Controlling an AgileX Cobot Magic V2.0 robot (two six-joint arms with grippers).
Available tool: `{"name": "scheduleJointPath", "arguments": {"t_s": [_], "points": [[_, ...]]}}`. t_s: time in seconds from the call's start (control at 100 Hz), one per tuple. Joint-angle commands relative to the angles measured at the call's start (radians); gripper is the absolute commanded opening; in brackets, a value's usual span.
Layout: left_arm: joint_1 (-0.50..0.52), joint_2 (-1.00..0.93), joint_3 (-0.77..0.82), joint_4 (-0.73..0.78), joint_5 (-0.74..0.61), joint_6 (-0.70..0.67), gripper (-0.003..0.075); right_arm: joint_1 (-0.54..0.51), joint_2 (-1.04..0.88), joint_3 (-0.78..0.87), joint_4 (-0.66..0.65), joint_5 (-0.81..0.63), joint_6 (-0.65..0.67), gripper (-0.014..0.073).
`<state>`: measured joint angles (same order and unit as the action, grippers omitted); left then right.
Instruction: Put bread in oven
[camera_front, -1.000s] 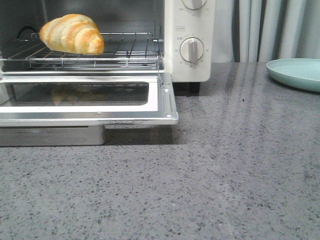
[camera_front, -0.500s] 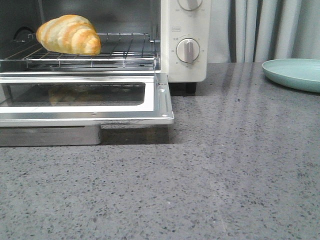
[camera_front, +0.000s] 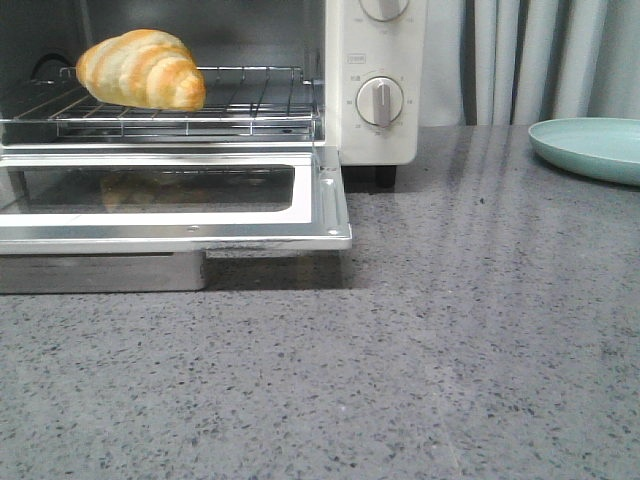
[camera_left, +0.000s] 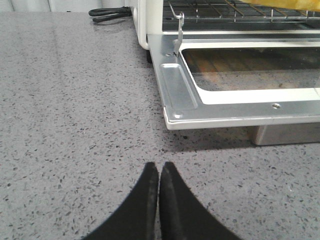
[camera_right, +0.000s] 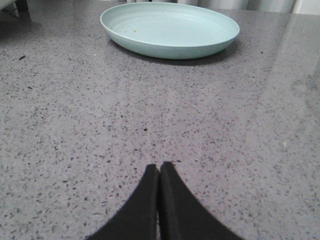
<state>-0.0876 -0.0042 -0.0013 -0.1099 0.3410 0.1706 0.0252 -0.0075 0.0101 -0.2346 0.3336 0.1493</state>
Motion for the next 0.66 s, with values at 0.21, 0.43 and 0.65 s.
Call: {"name": "scheduleJointPath", "arguments": {"t_s": [0.21, 0.43, 0.65], "points": [[0.002, -0.029, 0.025, -0.003, -0.067, -0.012, -0.0021, -0.007, -0.022, 0.014, -0.057, -0.036, -0.011, -0.0058], [0.002, -0.029, 0.025, -0.003, -0.067, -0.010, -0.0021, -0.007, -0.022, 0.014, -0.104, -0.036, -0.011, -0.0058], [0.002, -0.029, 0.025, -0.003, -0.067, -0.010, -0.0021, -0.007, -0.022, 0.014, -0.104, -0.036, -0.011, -0.0058]]}}
